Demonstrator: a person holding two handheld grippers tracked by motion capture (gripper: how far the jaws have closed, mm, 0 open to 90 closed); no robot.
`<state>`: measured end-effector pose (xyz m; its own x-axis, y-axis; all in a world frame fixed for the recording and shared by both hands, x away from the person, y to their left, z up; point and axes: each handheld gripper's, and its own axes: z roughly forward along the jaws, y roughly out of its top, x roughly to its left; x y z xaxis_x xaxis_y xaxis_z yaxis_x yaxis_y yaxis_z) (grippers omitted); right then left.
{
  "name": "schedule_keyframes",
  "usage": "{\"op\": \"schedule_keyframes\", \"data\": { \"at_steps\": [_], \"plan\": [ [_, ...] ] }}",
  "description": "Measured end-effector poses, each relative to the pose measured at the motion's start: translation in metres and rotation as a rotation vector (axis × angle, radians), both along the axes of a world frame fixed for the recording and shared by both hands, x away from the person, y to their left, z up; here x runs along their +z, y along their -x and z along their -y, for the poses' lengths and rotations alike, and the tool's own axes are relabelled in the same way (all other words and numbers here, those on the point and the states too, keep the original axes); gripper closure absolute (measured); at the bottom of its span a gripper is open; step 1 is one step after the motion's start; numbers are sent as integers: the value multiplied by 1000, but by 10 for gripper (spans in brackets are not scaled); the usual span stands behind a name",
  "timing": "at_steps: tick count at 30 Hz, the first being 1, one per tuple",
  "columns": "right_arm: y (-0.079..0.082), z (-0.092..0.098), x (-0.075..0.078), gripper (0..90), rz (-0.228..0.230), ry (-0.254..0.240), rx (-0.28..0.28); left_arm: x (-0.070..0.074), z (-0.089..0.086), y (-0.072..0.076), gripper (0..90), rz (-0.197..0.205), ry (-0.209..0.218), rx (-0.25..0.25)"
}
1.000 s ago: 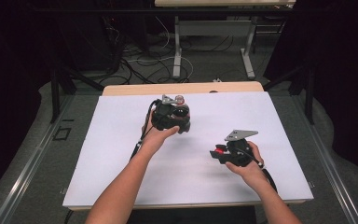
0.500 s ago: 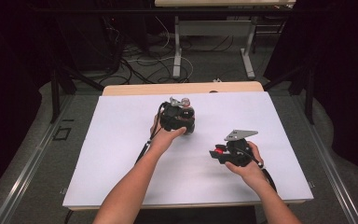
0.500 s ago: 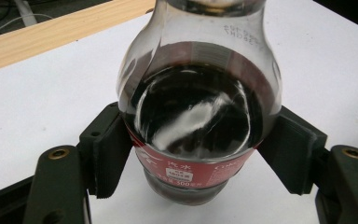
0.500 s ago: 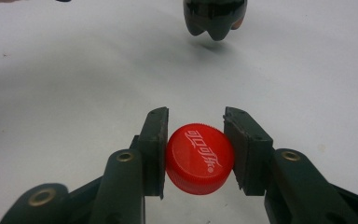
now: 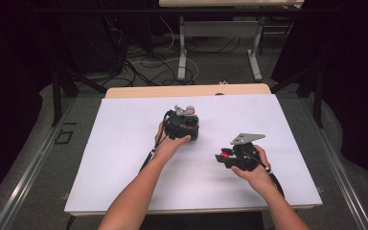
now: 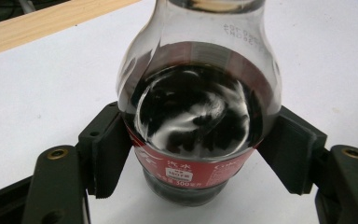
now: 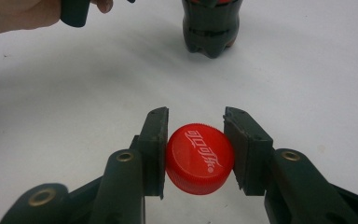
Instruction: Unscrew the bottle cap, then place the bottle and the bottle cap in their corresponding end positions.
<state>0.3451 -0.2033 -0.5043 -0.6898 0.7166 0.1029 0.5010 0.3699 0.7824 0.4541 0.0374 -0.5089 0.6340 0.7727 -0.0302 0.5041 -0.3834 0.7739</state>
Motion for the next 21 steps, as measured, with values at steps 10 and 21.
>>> {"op": "schedule_keyframes", "data": {
  "at_steps": [10,21],
  "plan": [
    [1,-2,-1,603,1,4,-2,-2,-1,2,293,6,4,-2],
    [-1,-2,-3,603,-8,7,3,0,-4,0,283,-26,33,1]
  ]
}}
